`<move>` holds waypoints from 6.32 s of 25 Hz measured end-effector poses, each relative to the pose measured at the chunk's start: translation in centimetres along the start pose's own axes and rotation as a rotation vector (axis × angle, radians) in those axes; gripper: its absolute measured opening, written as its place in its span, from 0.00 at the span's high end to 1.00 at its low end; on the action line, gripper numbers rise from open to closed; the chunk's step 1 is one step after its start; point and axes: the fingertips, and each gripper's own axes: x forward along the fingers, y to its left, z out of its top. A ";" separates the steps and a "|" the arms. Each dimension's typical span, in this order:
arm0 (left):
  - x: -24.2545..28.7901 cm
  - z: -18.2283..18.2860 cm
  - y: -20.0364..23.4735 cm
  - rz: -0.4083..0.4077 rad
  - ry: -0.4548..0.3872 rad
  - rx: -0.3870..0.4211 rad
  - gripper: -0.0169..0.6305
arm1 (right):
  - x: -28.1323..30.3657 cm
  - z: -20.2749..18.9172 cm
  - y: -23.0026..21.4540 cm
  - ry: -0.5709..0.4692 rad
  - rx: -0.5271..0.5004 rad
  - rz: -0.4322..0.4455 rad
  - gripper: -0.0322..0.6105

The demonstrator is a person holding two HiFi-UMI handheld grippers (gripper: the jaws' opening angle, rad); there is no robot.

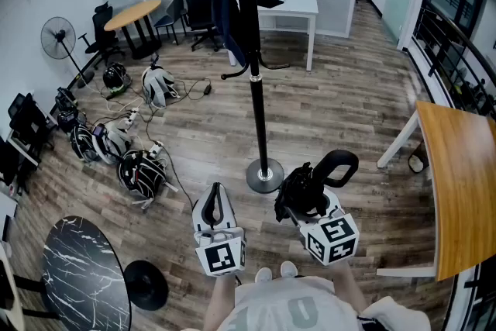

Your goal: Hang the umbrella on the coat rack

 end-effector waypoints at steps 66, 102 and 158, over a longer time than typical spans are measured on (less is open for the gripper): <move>31.2 -6.8 4.7 -0.105 -0.048 -0.051 0.93 | 25.9 10.6 -12.0 -0.064 -0.055 0.023 0.52; 35.7 -8.4 7.2 -0.037 0.002 -0.054 0.93 | 30.3 22.7 -10.6 -0.112 -0.143 0.131 0.52; 36.6 -12.3 8.4 0.029 0.091 -0.070 0.93 | 40.5 24.7 -11.0 0.025 -0.139 0.358 0.51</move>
